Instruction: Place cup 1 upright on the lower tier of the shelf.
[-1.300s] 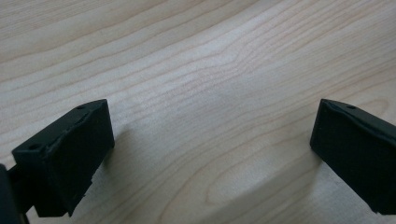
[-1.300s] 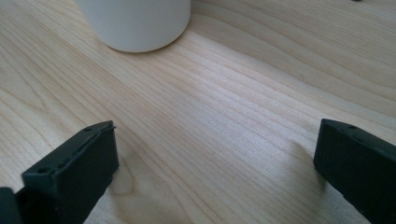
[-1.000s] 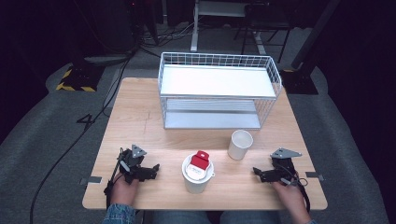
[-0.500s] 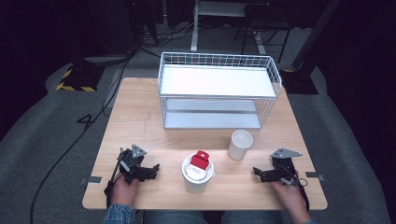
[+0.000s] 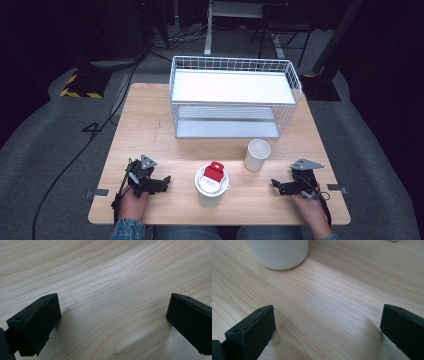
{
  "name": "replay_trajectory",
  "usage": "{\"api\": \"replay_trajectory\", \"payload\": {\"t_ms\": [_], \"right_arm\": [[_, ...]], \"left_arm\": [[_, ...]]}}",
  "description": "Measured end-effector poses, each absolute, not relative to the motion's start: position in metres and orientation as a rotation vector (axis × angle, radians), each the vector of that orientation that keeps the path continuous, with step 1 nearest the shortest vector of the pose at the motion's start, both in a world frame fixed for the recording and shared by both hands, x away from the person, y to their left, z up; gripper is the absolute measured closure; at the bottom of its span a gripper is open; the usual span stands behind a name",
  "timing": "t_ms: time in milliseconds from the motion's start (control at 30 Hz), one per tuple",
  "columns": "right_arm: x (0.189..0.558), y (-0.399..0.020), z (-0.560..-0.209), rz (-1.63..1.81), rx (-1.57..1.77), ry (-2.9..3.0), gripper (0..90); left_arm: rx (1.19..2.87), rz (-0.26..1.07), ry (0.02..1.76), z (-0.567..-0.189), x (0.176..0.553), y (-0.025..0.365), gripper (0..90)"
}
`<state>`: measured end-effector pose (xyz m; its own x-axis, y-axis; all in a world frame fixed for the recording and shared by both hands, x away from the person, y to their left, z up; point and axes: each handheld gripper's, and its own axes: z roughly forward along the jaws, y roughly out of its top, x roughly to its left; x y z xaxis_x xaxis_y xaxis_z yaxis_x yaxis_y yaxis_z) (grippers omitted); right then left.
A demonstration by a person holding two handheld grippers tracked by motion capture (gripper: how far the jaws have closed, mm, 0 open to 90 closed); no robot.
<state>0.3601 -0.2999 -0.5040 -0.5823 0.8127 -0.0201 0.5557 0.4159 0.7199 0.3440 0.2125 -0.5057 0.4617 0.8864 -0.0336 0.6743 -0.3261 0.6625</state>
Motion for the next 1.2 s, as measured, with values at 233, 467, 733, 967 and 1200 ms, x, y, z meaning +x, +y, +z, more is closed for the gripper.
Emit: {"api": "replay_trajectory", "payload": {"t_ms": [233,467,733,967,1200], "right_arm": [[0.355,-0.303,-0.491,1.046,1.132,2.272,0.3],[0.350,-0.303,-0.477,1.154,1.055,2.246,0.3],[0.352,-0.290,-0.467,1.188,0.987,2.265,0.3],[0.361,-0.279,-0.461,1.211,0.938,2.271,0.3],[0.371,-0.267,-0.466,1.211,0.912,2.291,0.3]], "left_arm": [[2.098,0.456,1.297,-0.506,0.344,0.213,0.1],[2.099,0.456,1.296,-0.506,0.344,0.213,0.1],[2.100,0.456,1.295,-0.506,0.344,0.213,0.1],[2.098,0.455,1.297,-0.506,0.344,0.213,0.1],[2.100,0.456,1.295,-0.506,0.344,0.213,0.1]]}}
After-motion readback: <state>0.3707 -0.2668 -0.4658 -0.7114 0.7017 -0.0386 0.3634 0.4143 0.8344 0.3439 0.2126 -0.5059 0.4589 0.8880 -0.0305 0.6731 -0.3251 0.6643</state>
